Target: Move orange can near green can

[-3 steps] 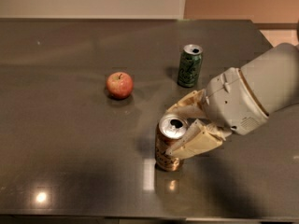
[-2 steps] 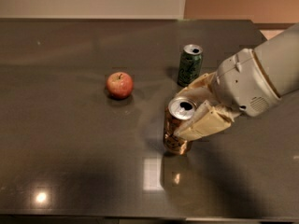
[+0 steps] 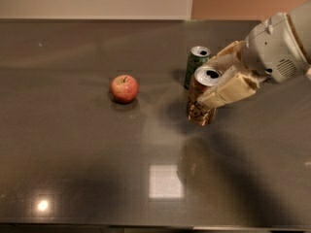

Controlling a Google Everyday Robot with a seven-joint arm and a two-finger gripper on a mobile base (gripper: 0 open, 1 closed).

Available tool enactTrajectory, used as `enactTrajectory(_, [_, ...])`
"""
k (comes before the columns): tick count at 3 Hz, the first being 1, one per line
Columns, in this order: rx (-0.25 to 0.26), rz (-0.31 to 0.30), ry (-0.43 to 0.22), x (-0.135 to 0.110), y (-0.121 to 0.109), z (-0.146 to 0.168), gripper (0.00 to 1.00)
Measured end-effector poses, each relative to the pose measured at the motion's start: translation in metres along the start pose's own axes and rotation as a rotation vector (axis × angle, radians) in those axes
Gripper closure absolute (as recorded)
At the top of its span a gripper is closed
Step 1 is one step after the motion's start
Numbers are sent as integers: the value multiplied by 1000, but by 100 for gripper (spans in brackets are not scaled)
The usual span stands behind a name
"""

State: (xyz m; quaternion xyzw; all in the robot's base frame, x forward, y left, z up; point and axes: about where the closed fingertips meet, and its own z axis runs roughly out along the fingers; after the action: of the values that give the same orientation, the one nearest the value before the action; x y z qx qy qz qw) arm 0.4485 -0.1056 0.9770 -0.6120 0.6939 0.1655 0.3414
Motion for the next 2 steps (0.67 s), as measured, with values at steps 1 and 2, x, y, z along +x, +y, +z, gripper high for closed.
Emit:
enactTrajectory(1, [38,34,-4,8,-33,-8,100])
enactTrajectory(2, [52,62,-8,15,-60,-13,100])
